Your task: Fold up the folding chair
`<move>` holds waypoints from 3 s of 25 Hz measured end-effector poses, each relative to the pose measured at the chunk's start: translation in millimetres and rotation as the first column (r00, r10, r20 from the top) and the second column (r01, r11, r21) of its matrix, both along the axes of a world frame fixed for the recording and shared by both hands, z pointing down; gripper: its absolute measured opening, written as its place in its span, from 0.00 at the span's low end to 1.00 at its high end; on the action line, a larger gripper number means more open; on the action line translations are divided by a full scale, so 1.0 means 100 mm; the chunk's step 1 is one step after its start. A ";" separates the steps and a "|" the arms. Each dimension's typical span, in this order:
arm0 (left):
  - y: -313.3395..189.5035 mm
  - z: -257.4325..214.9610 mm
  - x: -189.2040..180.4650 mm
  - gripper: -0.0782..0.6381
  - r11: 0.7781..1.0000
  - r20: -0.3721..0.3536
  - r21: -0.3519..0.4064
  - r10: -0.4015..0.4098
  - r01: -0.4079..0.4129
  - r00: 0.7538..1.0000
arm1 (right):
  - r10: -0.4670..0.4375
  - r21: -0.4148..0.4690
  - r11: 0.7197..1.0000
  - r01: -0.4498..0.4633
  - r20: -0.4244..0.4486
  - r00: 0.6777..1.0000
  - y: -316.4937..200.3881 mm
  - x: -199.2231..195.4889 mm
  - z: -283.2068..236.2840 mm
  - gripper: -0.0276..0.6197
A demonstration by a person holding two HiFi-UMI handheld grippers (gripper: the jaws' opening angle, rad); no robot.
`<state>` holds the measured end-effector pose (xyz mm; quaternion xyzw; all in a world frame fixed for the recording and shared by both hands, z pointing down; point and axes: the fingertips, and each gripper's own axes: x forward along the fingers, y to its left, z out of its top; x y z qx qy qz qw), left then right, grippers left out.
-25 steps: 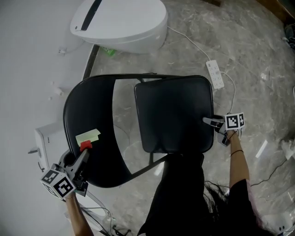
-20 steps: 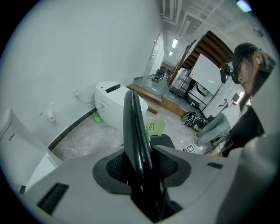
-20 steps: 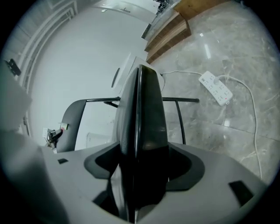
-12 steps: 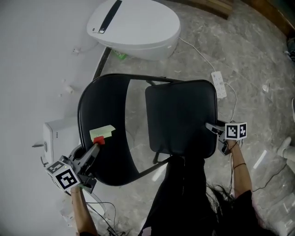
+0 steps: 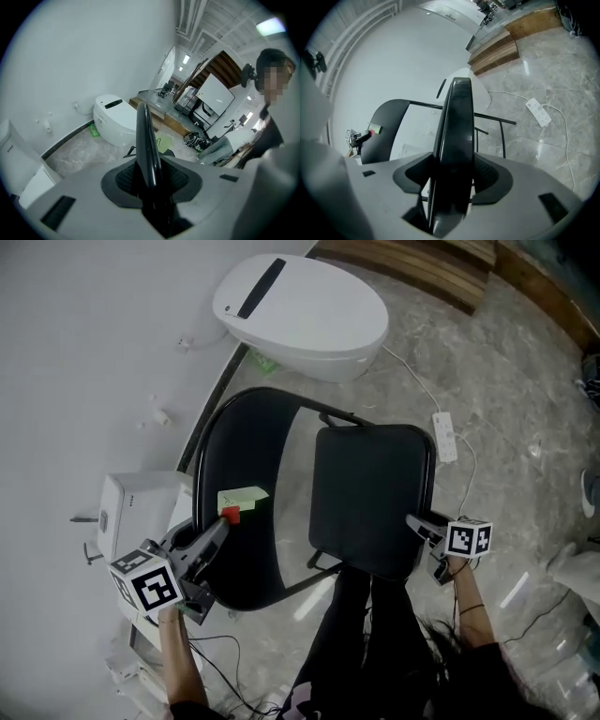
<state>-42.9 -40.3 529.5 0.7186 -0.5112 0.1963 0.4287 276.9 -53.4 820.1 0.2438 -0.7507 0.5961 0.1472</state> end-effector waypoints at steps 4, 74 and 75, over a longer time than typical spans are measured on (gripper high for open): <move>-0.04 -0.21 0.12 0.24 1.000 -0.005 0.003 -0.001 0.001 1.000 | -0.030 0.022 0.999 0.028 0.061 0.998 0.03 -0.26 -0.38 0.43; -0.25 -0.77 -1.42 0.23 1.000 0.041 -0.019 0.005 -0.004 0.999 | -0.202 -0.218 0.947 0.234 0.161 0.966 -0.86 -4.16 -1.60 0.14; -0.30 -0.79 -1.43 0.23 1.000 0.040 -0.017 -0.006 0.006 0.999 | -0.208 -0.221 0.946 0.239 0.157 0.965 -0.90 -4.18 -1.60 0.14</move>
